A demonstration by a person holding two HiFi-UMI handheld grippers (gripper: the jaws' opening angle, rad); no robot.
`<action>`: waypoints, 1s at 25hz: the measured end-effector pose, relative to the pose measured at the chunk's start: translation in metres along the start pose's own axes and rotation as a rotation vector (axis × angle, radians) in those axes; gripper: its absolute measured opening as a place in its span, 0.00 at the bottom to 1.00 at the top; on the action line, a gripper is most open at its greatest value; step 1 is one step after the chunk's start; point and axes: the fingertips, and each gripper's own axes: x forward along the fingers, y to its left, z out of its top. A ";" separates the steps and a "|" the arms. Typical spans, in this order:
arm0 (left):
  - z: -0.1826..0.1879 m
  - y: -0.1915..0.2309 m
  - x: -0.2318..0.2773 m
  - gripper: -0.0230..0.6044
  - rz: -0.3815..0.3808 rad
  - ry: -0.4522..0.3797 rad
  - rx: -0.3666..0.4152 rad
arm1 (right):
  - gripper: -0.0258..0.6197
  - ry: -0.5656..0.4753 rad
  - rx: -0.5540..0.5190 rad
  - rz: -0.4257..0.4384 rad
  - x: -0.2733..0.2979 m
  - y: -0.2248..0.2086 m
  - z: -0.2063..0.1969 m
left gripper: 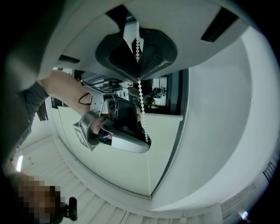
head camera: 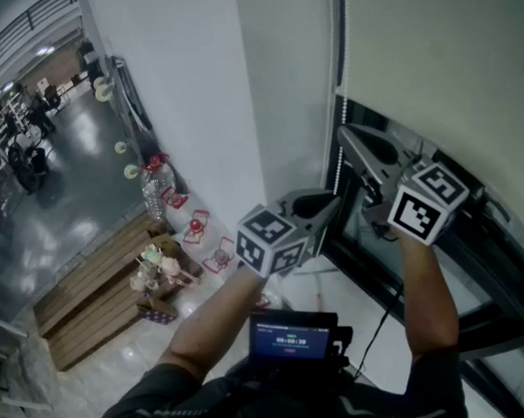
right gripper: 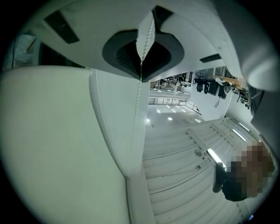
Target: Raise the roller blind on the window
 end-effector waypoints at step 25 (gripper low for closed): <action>-0.091 -0.001 0.002 0.05 -0.006 0.116 -0.152 | 0.04 0.126 0.111 -0.056 -0.021 -0.008 -0.112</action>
